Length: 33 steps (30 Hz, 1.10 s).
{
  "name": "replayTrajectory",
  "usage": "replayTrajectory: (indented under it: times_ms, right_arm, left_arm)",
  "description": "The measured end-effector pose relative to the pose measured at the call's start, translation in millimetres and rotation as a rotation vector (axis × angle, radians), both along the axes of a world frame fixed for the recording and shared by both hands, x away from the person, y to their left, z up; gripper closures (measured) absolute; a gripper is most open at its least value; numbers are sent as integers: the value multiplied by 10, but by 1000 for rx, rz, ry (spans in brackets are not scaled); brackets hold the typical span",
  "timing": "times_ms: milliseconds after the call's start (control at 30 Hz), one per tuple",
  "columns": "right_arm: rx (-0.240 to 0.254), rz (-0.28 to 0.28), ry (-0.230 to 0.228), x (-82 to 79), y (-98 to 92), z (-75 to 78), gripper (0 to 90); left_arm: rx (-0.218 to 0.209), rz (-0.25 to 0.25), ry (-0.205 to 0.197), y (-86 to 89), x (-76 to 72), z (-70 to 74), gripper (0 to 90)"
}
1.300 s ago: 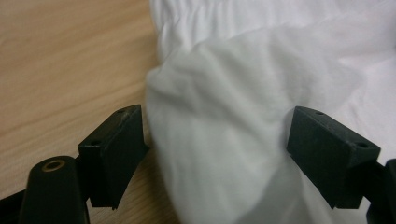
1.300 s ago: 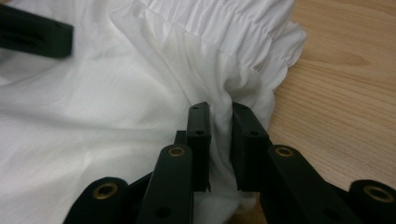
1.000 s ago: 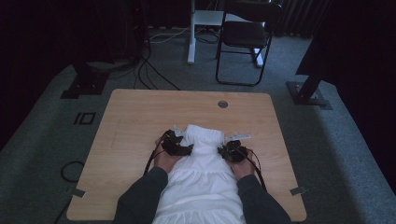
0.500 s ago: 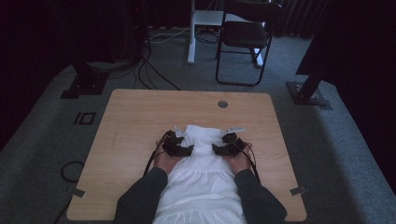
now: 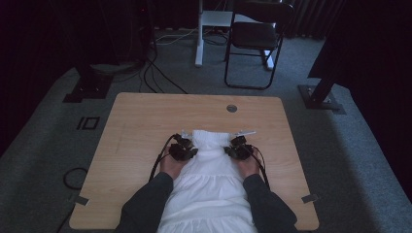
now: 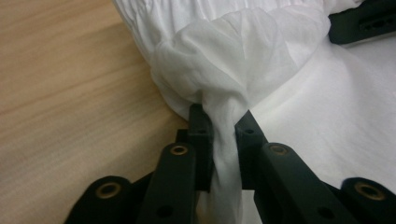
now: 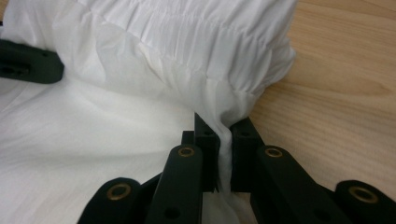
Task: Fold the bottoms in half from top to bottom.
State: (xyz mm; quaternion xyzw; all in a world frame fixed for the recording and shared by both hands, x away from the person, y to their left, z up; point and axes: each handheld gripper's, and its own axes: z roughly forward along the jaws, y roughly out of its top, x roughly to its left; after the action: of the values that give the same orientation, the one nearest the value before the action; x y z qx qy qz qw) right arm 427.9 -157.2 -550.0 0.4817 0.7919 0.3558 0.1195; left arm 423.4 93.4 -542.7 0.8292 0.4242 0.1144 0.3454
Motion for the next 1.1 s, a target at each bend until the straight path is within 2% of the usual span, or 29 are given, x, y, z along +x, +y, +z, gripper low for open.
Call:
replayTrajectory:
  times_ms: [33,100,167,200,367,433,533,567,633,733,800,900,933,967,1000,1100]
  right_arm:
    - [0,0,0,0,0,0,849]
    - [15,7,-33,75,-39,113,851]
    - [35,7,-69,140,-63,284,851]
    - [37,7,-85,162,-66,355,851]
    - [69,15,-200,318,-106,898,849]
    - [89,7,-234,372,-124,1129,848]
    - [89,-6,-316,389,-112,1456,848]
    - [74,-3,-335,386,-96,1549,848]
    - [58,7,-346,371,-81,1629,848]
    - [55,31,-350,308,-90,1639,848]
    - [67,55,-330,230,-112,1608,845]
    - [81,117,-307,35,-170,1530,843]
    - [91,128,-299,-24,-186,1510,843]
    - [108,145,-294,-131,-209,1475,843]
    - [113,155,-293,-201,-219,1454,842]
    - [117,195,-295,-501,-240,1359,842]
  left_arm:
    - [0,0,0,0,0,0,830]
    - [-30,-3,-33,26,84,151,830]
    - [-29,-6,-76,36,156,347,831]
    - [-34,-3,-108,35,197,489,831]
    - [-55,-6,-233,67,345,1080,832]
    - [-69,-6,-267,79,394,1261,831]
    - [-99,7,-309,97,437,1515,832]
    - [-101,7,-311,101,441,1546,832]
    - [-104,2,-311,121,436,1582,831]
    - [-107,-16,-298,144,359,1556,830]
    - [-112,-33,-299,162,246,1525,829]
    - [-128,-71,-301,220,18,1478,828]
    - [-135,-85,-304,241,-98,1459,827]
    - [-135,-99,-303,255,-171,1449,827]
    - [-144,-115,-308,279,-308,1433,826]
    - [-153,-147,-306,319,-621,1363,826]
